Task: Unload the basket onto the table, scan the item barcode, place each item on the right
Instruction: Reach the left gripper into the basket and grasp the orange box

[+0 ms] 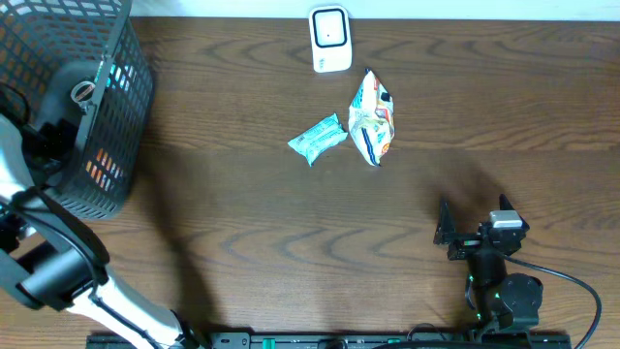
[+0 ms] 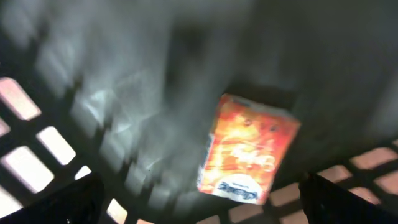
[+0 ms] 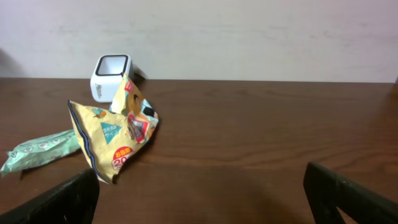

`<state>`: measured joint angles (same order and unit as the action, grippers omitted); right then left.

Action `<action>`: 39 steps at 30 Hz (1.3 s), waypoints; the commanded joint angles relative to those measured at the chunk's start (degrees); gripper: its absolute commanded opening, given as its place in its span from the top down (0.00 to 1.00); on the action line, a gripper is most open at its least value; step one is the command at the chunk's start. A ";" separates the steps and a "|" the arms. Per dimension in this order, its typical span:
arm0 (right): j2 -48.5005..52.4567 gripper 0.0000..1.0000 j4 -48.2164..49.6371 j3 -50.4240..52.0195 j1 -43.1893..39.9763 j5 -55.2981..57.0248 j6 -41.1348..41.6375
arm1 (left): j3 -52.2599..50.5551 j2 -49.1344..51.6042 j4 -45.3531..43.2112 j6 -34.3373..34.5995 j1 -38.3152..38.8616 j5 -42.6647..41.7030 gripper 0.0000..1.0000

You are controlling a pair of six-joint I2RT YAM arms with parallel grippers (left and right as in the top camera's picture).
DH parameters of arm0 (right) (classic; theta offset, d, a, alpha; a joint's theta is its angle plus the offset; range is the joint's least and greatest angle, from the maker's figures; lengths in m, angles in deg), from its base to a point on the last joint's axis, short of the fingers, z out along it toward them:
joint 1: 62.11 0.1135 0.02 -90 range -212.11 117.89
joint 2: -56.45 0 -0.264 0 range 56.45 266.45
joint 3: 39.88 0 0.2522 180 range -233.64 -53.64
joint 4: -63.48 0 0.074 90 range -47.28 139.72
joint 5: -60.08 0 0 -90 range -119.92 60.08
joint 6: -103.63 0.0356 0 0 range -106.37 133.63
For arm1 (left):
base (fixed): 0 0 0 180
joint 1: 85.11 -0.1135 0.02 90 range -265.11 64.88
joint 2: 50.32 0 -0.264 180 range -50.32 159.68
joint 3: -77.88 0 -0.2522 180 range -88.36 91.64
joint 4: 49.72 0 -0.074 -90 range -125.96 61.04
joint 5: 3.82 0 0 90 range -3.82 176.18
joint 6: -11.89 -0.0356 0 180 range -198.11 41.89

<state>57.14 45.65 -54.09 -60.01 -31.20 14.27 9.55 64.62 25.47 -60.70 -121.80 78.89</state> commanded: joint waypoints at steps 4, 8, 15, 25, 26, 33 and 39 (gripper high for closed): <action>-0.31 0.01 -0.20 0.13 0.20 0.26 0.59 | -0.20 4.87 1.11 -3.28 4.31 0.28 0.02; -0.31 0.01 -0.20 0.13 0.20 0.26 0.59 | -0.20 6.19 -0.52 -4.26 7.56 1.88 0.04; -0.31 0.01 -0.20 0.13 0.20 0.28 0.59 | -0.20 6.60 -0.81 -1.46 8.02 5.42 0.13; -0.31 0.01 -0.20 0.13 0.20 0.26 0.59 | -5.46 6.60 -2.84 -1.49 8.00 5.38 0.18; -0.31 0.01 -0.20 0.13 0.20 0.26 0.59 | -6.34 6.60 -3.43 -1.49 8.00 5.38 0.22; -0.31 0.01 -0.20 0.13 0.20 0.26 0.59 | -8.07 6.45 -5.18 -1.49 7.93 5.38 0.81; -0.31 0.01 -0.20 0.13 0.20 0.26 0.59 | -0.63 2.91 -1.66 1.79 6.10 5.16 0.93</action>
<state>57.14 45.67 -54.09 -60.01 -31.17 14.27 3.65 69.88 21.75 -61.92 -114.00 83.17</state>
